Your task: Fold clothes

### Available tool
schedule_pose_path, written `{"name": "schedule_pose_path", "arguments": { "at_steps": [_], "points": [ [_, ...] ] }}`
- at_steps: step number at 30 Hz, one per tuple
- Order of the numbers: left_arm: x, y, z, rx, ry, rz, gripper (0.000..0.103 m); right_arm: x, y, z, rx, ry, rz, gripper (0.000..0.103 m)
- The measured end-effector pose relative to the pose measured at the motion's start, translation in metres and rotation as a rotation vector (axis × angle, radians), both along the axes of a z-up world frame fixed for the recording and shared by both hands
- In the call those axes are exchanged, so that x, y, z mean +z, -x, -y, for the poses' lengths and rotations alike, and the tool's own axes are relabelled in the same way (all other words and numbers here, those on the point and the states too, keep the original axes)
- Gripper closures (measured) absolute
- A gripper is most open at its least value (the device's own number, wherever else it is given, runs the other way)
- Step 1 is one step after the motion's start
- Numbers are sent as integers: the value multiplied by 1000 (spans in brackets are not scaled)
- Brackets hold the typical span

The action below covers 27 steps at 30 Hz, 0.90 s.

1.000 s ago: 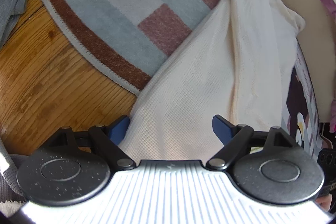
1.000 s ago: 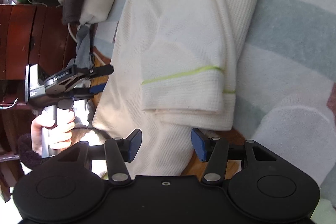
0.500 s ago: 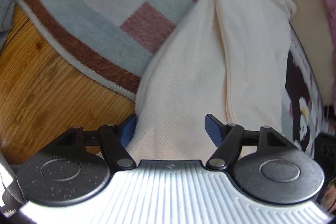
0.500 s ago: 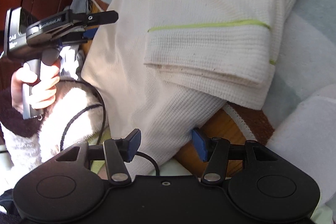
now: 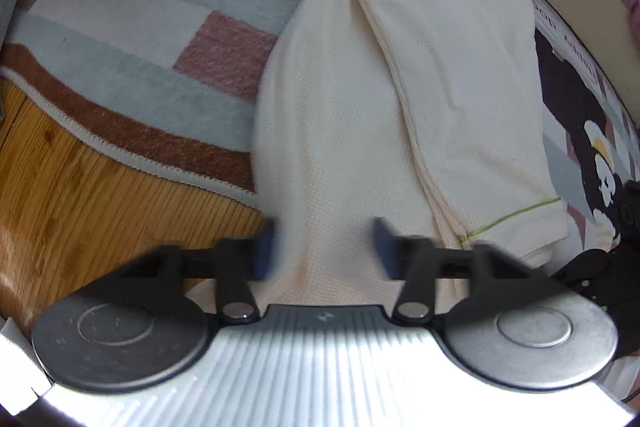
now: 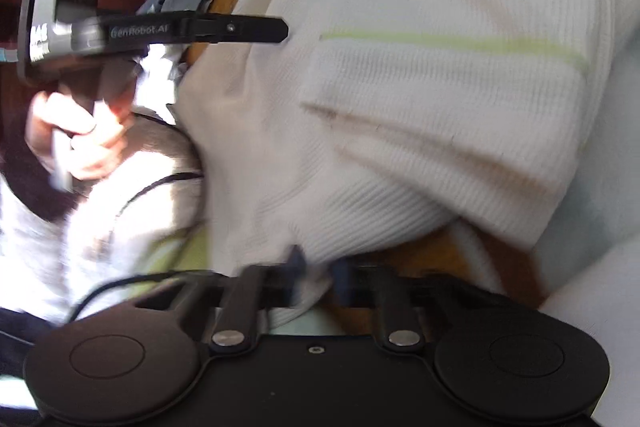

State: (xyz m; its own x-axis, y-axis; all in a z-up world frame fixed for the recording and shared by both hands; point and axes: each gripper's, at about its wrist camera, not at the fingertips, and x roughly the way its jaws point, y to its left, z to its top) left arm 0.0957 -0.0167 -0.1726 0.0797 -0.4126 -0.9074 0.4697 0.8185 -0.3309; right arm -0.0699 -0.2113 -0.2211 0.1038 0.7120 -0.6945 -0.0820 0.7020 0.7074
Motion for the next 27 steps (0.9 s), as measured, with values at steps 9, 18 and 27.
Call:
{"name": "schedule_pose_path", "arguments": {
  "at_steps": [9, 18, 27],
  "points": [
    [43, -9, -5, 51, 282, 116, 91, 78, 24, 30, -137, -29, 492, 93],
    [74, -86, 98, -34, 222, 229, 80, 90, -17, 114, -488, 84, 489, 92],
    [10, -116, 66, 185, 348, 76, 46, 22, -47, 174, -733, -2, 215, 91]
  ]
}}
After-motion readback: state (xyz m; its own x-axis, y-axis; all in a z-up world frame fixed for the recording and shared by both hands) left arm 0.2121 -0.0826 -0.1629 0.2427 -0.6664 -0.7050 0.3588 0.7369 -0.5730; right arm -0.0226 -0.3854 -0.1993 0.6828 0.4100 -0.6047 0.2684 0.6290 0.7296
